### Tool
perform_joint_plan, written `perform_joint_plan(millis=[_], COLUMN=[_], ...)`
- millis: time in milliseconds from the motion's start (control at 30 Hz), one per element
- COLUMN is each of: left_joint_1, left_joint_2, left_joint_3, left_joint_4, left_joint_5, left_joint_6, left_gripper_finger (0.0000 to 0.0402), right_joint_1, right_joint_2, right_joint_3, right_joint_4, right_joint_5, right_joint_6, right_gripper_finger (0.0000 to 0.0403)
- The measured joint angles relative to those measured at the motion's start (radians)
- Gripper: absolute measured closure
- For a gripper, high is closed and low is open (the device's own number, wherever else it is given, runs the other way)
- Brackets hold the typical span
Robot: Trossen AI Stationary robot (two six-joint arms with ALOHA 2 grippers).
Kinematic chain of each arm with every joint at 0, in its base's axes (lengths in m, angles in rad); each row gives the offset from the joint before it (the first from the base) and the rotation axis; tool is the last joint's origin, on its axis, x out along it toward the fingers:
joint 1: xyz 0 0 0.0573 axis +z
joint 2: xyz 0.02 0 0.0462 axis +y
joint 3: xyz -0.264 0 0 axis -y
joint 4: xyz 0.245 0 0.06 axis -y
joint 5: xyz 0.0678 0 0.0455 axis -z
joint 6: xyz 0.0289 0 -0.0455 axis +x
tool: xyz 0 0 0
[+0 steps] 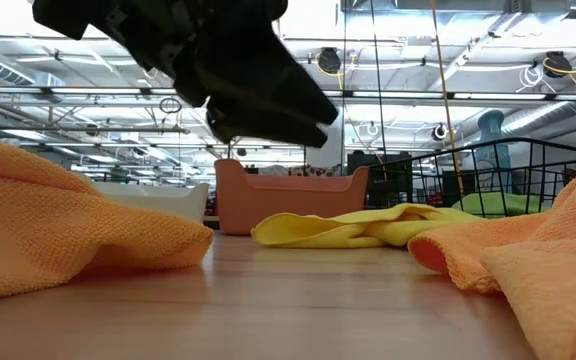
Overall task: Sort microfiber towel by color & place in baskets
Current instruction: Put the green towel into the wire basket
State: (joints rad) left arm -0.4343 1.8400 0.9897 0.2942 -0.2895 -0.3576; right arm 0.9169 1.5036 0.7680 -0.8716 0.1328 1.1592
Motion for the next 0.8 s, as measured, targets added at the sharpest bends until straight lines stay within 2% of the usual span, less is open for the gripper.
perform_joint_plan(millis=[133,233,367,567,600,800], left_joint_1=[0.002,0.003,0.002,0.002,0.002,0.002], left_joint_2=[0.0,0.001,0.001,0.002,0.002,0.002], left_joint_3=[0.0,0.0,0.0,0.0,0.0,0.0], left_joint_4=[0.05,0.068,0.091,0.145,0.163,0.299], left_joint_5=[-0.001,-0.005,-0.013,-0.056,-0.057,-0.061], left_joint_6=[0.024,0.026,0.026,0.056,0.066,0.159], left_gripper_finger=[0.021,0.021,0.021,0.021,0.021,0.021], right_joint_1=[0.002,0.002,0.002,0.002,0.002,0.001], right_joint_2=[-0.005,-0.008,-0.008,-0.009,-0.013,-0.019], right_joint_3=[-0.059,-0.1,-0.113,-0.117,-0.114,-0.012], right_joint_4=[0.08,0.151,0.192,0.245,0.245,0.14], right_joint_5=[-0.006,0.0,0.01,0.032,0.032,0.028], right_joint_6=[0.012,0.011,0.031,0.034,0.034,0.03], right_gripper_finger=[0.0124,0.0154,0.0229,0.0379,0.0388,0.0386])
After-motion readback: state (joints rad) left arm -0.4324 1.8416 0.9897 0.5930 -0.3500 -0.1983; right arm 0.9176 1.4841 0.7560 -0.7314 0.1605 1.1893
